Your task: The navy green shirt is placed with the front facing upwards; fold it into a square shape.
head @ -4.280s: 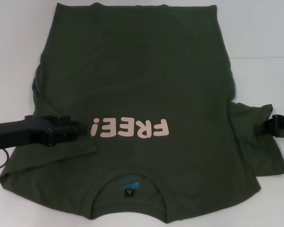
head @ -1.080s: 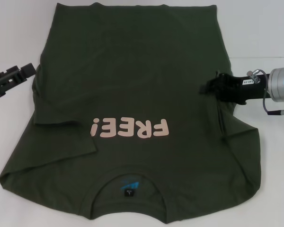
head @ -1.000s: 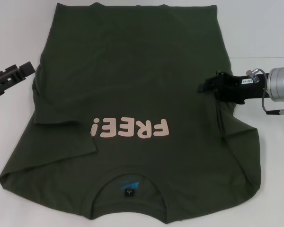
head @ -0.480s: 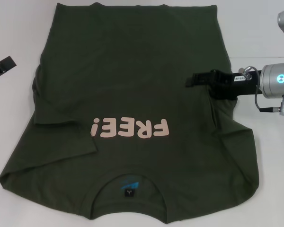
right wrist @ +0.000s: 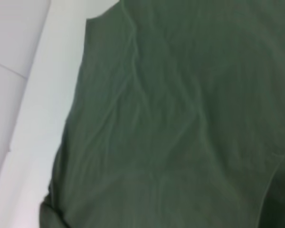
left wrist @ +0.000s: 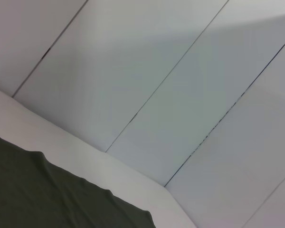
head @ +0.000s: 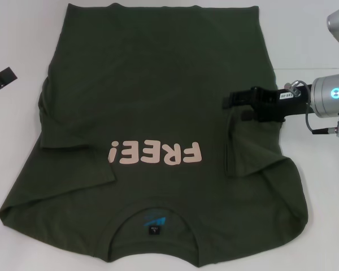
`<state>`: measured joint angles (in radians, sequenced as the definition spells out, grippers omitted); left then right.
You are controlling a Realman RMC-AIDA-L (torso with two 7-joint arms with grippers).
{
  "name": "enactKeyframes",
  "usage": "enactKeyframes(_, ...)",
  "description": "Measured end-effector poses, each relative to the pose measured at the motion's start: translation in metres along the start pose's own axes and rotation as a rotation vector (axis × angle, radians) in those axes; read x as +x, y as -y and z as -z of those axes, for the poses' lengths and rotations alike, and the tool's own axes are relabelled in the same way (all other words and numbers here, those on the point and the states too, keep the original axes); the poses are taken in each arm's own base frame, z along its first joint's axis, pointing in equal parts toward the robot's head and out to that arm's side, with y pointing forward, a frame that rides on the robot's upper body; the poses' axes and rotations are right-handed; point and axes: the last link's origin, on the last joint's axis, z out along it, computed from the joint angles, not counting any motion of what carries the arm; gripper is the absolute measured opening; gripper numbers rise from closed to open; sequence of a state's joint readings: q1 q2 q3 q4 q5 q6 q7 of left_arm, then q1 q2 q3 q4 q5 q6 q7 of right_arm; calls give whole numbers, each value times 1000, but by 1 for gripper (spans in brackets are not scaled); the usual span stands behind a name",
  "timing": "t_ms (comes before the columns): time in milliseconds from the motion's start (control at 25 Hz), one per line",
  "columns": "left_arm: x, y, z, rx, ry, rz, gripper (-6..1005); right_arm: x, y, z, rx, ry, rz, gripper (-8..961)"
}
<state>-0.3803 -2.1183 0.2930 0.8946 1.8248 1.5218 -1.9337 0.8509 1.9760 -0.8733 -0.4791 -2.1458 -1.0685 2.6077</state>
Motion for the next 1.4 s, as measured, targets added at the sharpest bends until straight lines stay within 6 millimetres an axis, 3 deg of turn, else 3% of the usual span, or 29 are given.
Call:
enactKeyframes(320,-1,1,0,1,3,14,721,2,2,4,4,-27,39,721)
enactKeyframes(520,-1,3,4,12,66,79,721,-5,9,34,44,-117,165,720)
enactKeyframes(640,-5,4,13,33,190,184,721,-7,15,63,33,-126,209,720)
enactKeyframes(840,-19,7,31,140,386,372,722,-8,22,80,41,-103,221,720)
enactKeyframes(1040,-29,20,51,273,427,491,722,-7,22,80,40,-104,219,720)
enactKeyframes(1400,-44,37,58,395,446,537,722,-2,17,74,13,-128,215,721)
